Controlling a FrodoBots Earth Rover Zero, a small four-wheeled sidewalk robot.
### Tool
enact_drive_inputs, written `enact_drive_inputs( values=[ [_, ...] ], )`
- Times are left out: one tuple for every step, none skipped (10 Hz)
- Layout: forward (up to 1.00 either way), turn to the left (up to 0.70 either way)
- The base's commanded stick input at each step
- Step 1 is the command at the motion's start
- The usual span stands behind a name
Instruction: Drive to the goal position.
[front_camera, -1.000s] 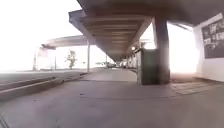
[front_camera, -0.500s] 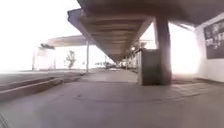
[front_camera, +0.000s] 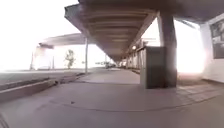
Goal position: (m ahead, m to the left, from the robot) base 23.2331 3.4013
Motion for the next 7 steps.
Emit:
enact_drive_inputs(
  values=[
    [0.94, 0.01],
    [0.94, 0.01],
    [0.93, 0.01],
    [0.93, 0.01],
    [0.94, 0.01],
    [0.93, 0.01],
    [0.93, 0.01]
  ],
)
